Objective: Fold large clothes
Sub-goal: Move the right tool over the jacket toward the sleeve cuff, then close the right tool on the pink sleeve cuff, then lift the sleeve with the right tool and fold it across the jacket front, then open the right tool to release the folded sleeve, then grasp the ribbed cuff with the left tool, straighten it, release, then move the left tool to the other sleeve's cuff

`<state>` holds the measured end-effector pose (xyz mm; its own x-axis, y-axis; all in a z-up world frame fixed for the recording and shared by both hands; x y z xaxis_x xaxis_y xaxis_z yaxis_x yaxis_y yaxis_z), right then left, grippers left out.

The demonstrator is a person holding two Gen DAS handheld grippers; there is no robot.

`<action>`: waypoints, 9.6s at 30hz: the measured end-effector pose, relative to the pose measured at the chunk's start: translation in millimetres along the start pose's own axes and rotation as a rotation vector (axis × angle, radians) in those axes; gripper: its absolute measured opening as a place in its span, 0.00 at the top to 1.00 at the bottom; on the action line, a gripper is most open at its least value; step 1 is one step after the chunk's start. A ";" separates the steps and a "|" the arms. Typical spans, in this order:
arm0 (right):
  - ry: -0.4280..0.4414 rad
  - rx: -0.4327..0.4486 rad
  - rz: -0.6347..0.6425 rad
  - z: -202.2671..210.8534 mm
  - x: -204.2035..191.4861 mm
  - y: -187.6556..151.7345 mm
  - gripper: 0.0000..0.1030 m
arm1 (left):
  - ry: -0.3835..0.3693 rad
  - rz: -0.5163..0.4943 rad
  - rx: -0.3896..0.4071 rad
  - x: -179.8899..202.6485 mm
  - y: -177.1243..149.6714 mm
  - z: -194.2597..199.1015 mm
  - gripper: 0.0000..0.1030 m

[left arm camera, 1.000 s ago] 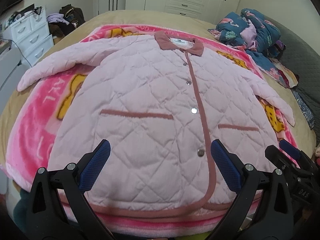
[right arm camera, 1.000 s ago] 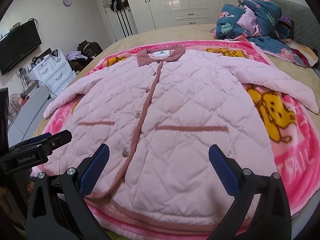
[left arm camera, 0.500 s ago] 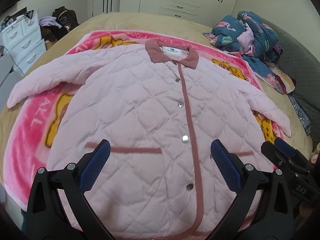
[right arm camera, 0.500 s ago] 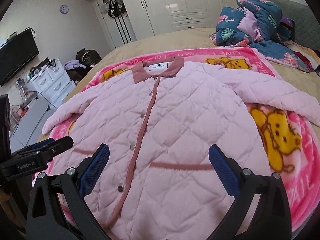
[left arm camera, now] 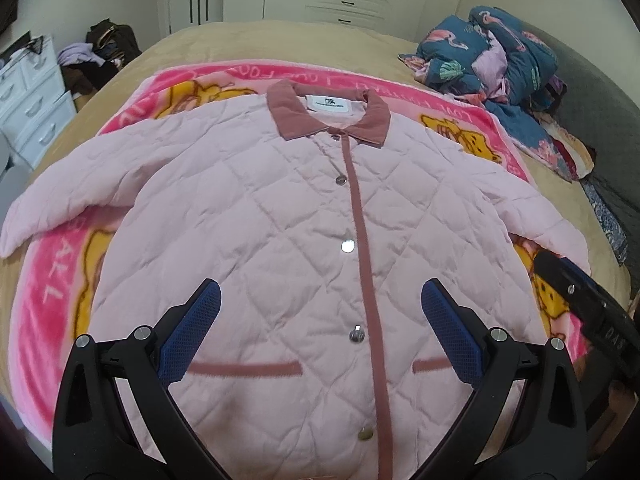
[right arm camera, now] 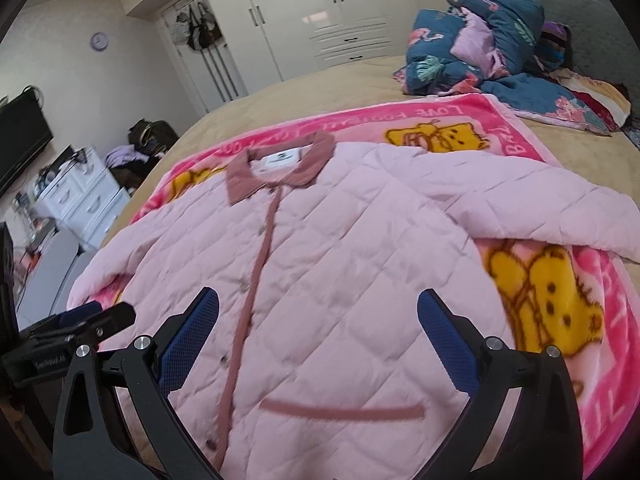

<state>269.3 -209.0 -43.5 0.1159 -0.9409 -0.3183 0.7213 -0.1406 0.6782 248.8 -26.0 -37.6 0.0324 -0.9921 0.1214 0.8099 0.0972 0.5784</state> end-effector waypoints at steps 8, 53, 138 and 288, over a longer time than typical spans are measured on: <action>-0.074 0.015 -0.090 -16.4 51.0 28.7 0.04 | -0.008 -0.040 0.013 24.0 33.3 -13.9 0.09; -0.414 0.194 -0.983 -29.6 452.7 10.2 0.22 | 0.079 -0.060 -0.047 37.0 73.5 -76.9 0.09; 0.332 0.136 0.029 -131.9 -140.1 125.0 0.85 | -0.237 0.338 0.022 -147.7 125.8 -81.1 0.09; 0.423 -0.170 0.420 -151.5 -390.2 8.0 0.04 | 0.232 0.875 0.167 -445.0 -0.4 -11.5 0.09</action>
<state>333.3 203.6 -14.3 0.6487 -0.6970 -0.3055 0.6502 0.2989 0.6985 240.8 414.5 -101.2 0.7251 -0.5489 0.4159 0.3468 0.8128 0.4682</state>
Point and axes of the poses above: each gripper's, at about its wrist camera, not at the fingertips, and z roughly against the way its jaws point, x to its right, y to its top, the point moved 9 cm from there along -z, roughly the way its jaws point, and after that the axes turned 1 degree about -x, right-handed, at the moved point
